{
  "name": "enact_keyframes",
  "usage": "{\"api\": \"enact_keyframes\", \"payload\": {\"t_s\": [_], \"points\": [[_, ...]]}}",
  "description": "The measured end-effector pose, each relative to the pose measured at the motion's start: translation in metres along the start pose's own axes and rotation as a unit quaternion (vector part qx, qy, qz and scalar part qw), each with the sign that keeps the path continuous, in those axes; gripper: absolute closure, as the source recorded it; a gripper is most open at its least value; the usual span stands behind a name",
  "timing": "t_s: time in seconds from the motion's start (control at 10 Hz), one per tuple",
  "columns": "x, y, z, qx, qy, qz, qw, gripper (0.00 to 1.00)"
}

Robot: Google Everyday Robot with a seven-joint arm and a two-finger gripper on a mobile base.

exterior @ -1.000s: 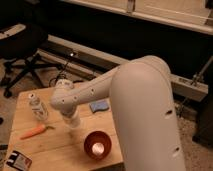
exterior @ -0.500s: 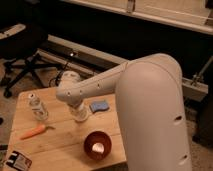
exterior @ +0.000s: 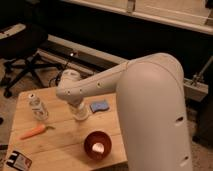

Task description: Place the ceramic cup over the eraser

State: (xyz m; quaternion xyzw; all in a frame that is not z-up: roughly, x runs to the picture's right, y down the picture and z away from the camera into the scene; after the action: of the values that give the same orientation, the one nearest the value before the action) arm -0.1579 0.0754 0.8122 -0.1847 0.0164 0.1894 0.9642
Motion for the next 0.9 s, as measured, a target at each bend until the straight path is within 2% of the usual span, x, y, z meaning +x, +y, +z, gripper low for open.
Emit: {"api": "enact_keyframes", "payload": {"t_s": [0.5,0.6,0.8,0.9], "points": [[-0.001,0.001,0.000,-0.001,-0.002,0.000,1.0000,0.96],[-0.011,0.006,-0.004,-0.007,-0.019,-0.001,0.9998,0.96],[-0.045,0.032,-0.020,-0.030,-0.067,-0.016,0.9972,0.96],[-0.054,0.042,-0.028,-0.037,-0.079,-0.024,0.9959,0.96]]}}
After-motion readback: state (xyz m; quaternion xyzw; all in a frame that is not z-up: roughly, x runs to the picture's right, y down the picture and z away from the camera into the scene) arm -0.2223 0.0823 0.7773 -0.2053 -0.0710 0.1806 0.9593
